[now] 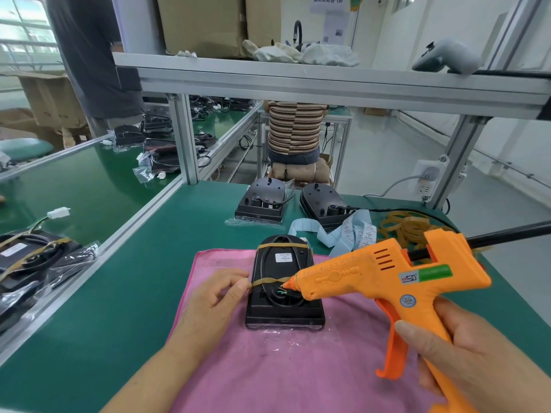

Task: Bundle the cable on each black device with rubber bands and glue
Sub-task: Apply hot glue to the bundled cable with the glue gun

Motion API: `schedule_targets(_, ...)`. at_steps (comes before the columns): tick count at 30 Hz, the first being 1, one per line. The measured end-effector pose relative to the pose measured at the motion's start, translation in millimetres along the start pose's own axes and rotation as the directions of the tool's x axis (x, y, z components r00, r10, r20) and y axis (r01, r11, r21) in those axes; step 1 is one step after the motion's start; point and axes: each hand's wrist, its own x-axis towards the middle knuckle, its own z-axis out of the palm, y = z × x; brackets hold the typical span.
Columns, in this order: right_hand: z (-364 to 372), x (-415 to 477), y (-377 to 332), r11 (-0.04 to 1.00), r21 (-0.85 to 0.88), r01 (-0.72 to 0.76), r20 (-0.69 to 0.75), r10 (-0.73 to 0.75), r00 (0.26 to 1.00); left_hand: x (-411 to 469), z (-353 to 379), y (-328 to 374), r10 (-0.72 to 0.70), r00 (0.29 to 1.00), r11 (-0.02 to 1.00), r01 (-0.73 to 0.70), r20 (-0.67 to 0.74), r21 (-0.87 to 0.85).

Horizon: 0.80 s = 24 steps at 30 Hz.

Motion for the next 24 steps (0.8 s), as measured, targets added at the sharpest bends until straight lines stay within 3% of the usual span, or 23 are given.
schedule_targets(24, 2.9, -2.3, -3.9, 0.999, -0.029, 0.016, 0.082, -0.014, 0.997, -1.4, -0.4, 1.8, 0.003, 1.000, 1.000, -0.003, 0.006, -0.004)
